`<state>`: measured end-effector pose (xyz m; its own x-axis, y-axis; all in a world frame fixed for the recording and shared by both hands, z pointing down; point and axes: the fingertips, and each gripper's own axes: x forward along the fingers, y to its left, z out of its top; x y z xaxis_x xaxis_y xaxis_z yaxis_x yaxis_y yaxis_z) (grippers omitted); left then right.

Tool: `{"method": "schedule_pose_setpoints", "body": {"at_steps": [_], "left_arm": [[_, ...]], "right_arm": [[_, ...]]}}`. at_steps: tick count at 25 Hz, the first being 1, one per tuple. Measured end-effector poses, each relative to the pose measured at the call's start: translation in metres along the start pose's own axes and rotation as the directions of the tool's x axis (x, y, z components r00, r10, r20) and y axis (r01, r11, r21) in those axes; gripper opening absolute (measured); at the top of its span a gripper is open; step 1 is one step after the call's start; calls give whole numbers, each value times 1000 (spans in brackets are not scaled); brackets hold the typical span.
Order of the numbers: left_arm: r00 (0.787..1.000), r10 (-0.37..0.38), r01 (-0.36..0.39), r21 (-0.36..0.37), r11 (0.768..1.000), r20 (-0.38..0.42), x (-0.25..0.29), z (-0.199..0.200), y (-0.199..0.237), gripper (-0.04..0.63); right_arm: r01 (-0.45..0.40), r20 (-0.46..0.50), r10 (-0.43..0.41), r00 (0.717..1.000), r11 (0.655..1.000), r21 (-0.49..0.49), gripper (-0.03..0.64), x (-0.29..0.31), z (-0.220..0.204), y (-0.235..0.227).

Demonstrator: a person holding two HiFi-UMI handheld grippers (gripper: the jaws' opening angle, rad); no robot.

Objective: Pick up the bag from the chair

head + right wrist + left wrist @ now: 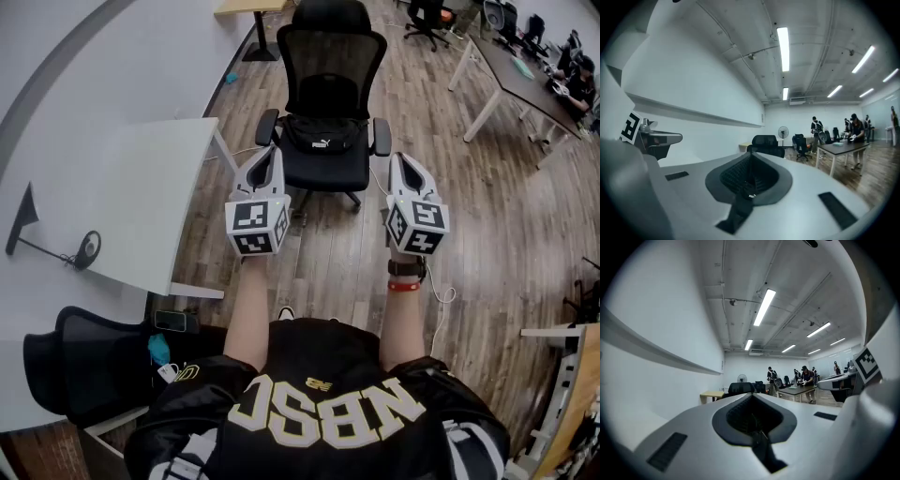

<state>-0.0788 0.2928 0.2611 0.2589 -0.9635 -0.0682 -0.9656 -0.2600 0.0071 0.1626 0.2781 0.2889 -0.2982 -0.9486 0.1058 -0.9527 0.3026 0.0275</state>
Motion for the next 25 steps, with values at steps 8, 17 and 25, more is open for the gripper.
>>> {"method": "schedule_pose_setpoints", "body": {"at_steps": [8,17,25], "left_arm": [[1000,1,0,11,1000,-12,7,-12,-31,15],[999,-28,29,18,999,-39,59,-36,-29,15],[996,-85,85,7,996,-20,176,-49,5,15]], "right_arm": [[-50,35,49,998,998,30,11,-2,-11,-15],[-62,-26,63,998,997,51,11,45,-39,-27],[-17,-82,22,996,998,57,12,148,-46,-52]]}}
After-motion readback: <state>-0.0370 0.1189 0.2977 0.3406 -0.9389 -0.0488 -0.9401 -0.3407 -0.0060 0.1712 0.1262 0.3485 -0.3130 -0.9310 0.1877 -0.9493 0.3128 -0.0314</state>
